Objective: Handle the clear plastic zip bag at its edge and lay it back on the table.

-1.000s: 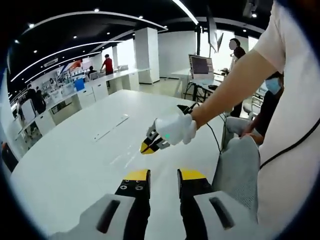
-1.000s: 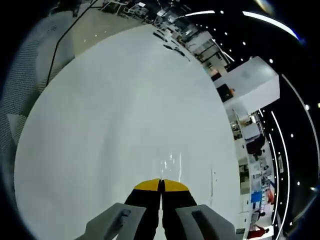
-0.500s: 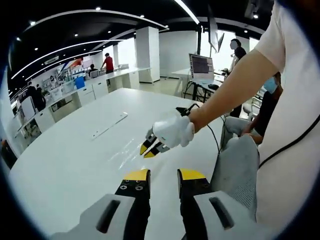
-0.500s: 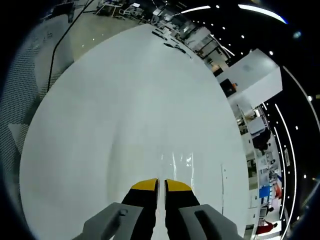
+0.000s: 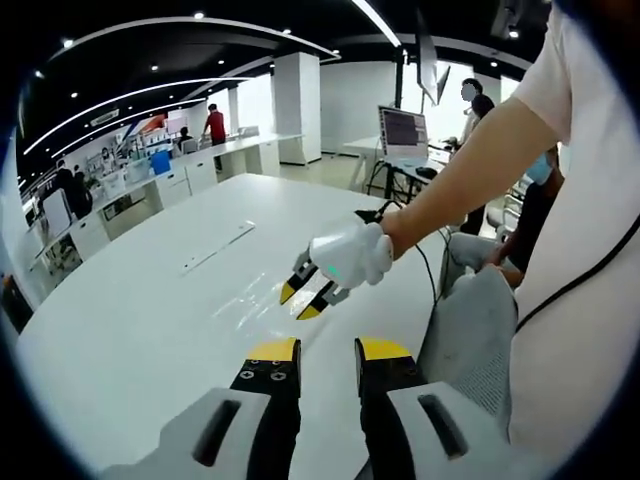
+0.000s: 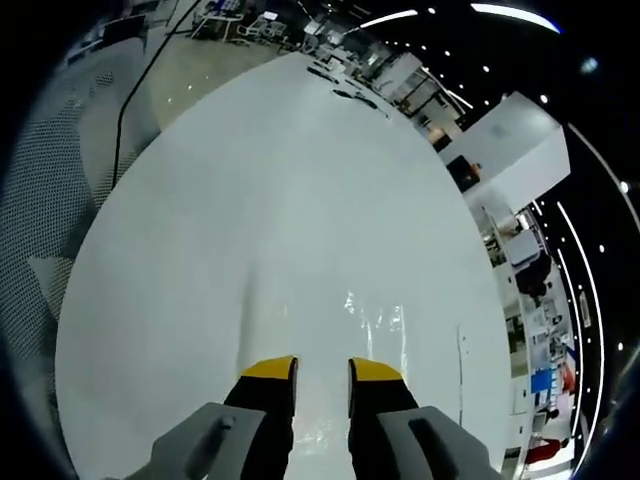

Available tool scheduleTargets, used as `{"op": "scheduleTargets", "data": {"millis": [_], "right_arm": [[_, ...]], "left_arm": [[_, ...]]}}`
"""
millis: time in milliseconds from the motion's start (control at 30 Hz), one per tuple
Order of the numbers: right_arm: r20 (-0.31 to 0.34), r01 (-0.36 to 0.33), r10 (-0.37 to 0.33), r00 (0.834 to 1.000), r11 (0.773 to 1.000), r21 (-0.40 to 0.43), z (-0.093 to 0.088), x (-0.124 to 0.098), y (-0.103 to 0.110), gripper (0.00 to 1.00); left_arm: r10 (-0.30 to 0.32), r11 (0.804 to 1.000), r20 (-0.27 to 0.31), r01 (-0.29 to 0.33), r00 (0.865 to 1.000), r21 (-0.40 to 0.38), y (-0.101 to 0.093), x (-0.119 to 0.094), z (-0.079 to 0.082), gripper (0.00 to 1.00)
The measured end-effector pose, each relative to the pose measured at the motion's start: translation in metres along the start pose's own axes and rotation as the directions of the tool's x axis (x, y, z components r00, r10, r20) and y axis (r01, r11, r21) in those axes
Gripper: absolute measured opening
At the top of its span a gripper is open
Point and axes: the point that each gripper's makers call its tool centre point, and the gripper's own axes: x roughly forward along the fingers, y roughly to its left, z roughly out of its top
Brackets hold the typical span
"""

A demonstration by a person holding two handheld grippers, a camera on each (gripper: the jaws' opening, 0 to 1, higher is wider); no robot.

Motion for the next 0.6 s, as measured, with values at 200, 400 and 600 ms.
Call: {"op": "scheduleTargets", "data": {"millis": [200, 400, 600], "right_arm": [[0.011, -0.007, 0.006, 1.000, 1.000, 0.021, 0.002, -0.009, 0.004, 0.24], [0.027, 0.003, -0.004, 1.000, 0.998, 0.061, 0.002, -0.021, 0.008, 0.25], [0.068, 0.001, -0.011, 0.998, 0.989, 0.148, 0.005, -0.037, 0.014, 0.34]], "left_arm": [[-0.001, 1.000, -0.001, 0.001, 1.000, 0.004, -0.003, -0.001, -0.002, 0.19], [-0.003, 1.000, 0.000, 0.003, 1.000, 0.006, -0.006, -0.001, -0.005, 0.19], [0.001, 1.000, 0.007, -0.001, 1.000, -0.001, -0.010, -0.002, -0.011, 0.20]]}}
